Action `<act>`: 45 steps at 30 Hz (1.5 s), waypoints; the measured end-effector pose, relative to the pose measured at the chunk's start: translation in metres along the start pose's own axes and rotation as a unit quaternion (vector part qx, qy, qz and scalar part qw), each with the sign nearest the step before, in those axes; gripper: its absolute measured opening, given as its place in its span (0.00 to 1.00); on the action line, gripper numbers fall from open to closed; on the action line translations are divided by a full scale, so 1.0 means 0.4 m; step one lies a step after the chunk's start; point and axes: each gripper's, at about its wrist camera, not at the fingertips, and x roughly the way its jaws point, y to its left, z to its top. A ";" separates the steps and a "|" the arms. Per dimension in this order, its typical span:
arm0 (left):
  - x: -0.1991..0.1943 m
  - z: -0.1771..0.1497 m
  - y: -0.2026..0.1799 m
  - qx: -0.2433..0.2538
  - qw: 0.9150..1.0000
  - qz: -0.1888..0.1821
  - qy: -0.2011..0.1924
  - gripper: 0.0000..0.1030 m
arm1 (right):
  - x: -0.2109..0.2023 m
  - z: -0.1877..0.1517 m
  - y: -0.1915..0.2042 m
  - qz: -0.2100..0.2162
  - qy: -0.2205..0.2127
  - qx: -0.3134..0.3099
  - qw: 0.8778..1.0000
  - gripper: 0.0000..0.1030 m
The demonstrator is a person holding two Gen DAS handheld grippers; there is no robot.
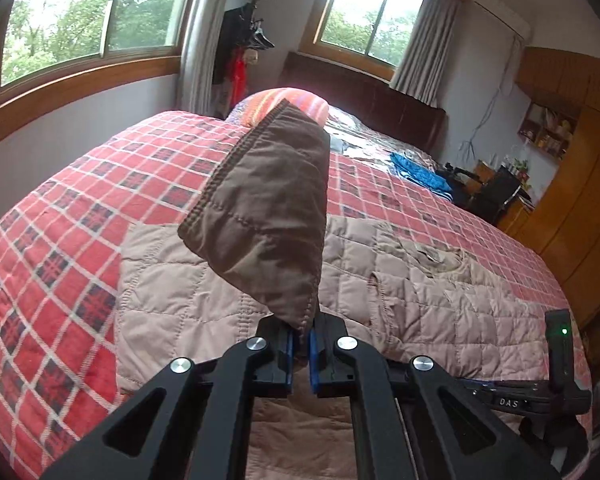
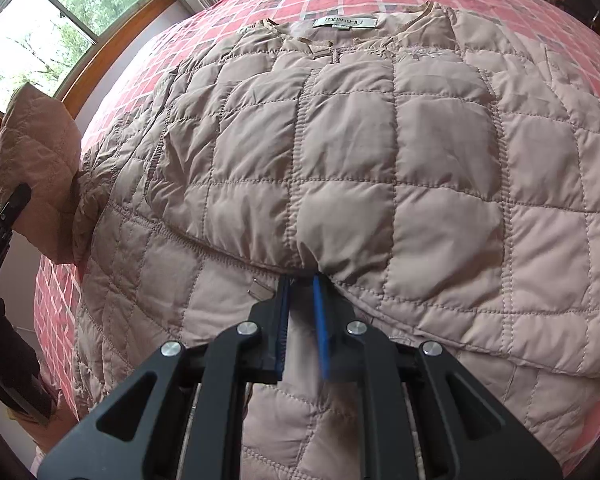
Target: Fold large clothes
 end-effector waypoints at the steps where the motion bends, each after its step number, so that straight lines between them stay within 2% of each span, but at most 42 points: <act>1: 0.019 -0.007 -0.017 0.007 1.000 -0.001 0.009 0.05 | 0.000 0.000 0.000 0.000 0.000 0.000 1.000 0.12; 9: 0.170 -0.083 -0.057 0.041 0.993 -0.003 0.107 0.10 | -0.001 0.001 0.000 0.001 0.001 0.000 1.000 0.12; 13: 0.164 -0.107 -0.072 0.058 0.989 -0.035 0.133 0.26 | 0.000 0.002 0.000 0.000 0.000 -0.001 1.000 0.12; 14: 0.146 -0.109 -0.075 0.061 0.988 -0.050 0.134 0.36 | 0.000 0.002 0.000 0.000 0.000 -0.001 1.000 0.12; 16: 0.103 -0.112 -0.077 0.058 0.984 -0.099 0.138 0.49 | 0.001 0.002 0.001 0.001 0.000 -0.001 1.000 0.12; 17: 0.077 -0.114 -0.071 0.054 0.982 -0.121 0.137 0.50 | 0.000 0.002 0.000 0.002 0.000 0.000 1.000 0.12; 19: 0.023 -0.115 -0.036 0.042 0.980 -0.143 0.132 0.56 | -0.002 0.000 0.003 0.001 0.000 0.001 1.000 0.12; 20: -0.002 -0.111 -0.011 0.034 0.982 -0.142 0.122 0.58 | -0.005 -0.002 0.006 -0.001 0.000 0.001 1.000 0.12; 22: -0.041 -0.095 0.057 0.014 0.990 -0.106 0.093 0.62 | -0.017 -0.007 0.024 -0.005 -0.003 -0.004 1.000 0.20; 23: -0.053 -0.087 0.101 0.006 0.994 -0.071 0.080 0.64 | -0.023 -0.009 0.034 -0.002 -0.005 -0.008 1.000 0.24; 25: -0.055 -0.071 0.192 -0.013 0.998 0.004 0.066 0.65 | -0.035 -0.017 0.058 0.015 -0.009 -0.014 1.000 0.41; 26: -0.048 -0.068 0.237 -0.024 0.997 0.026 0.069 0.65 | -0.040 -0.019 0.071 0.024 -0.010 -0.019 0.999 0.41; 28: -0.023 -0.068 0.313 -0.055 0.994 0.027 0.091 0.65 | -0.042 -0.017 0.098 0.045 -0.002 -0.026 0.999 0.41; 31: 0.007 -0.076 0.373 -0.097 0.989 -0.010 0.112 0.65 | -0.031 0.008 0.141 0.072 0.013 -0.028 0.997 0.41; 37: 0.066 -0.082 0.371 -0.110 0.984 -0.050 0.133 0.66 | 0.022 0.077 0.208 0.099 0.041 -0.014 0.994 0.41; 39: 0.083 -0.085 0.358 -0.115 0.982 -0.060 0.140 0.64 | 0.051 0.096 0.231 0.092 0.050 -0.011 0.994 0.41; 40: 0.089 -0.089 0.349 -0.115 0.982 -0.055 0.139 0.59 | 0.060 0.101 0.232 0.089 0.053 -0.009 0.995 0.41; 41: 0.095 -0.090 0.343 -0.114 0.982 -0.051 0.138 0.49 | 0.073 0.106 0.238 0.088 0.056 -0.008 0.994 0.41; 42: 0.099 -0.091 0.340 -0.115 0.982 -0.049 0.138 0.44 | 0.083 0.109 0.243 0.090 0.058 -0.008 0.994 0.34; 43: 0.101 -0.090 0.340 -0.122 0.982 -0.051 0.137 0.31 | 0.089 0.110 0.245 0.094 0.059 -0.011 0.994 0.21; 44: 0.100 -0.090 0.343 -0.131 0.980 -0.056 0.136 0.20 | 0.092 0.109 0.248 0.094 0.059 -0.015 0.994 0.19; 45: 0.099 -0.089 0.346 -0.141 0.979 -0.060 0.135 0.16 | 0.091 0.108 0.253 0.093 0.056 -0.019 0.994 0.14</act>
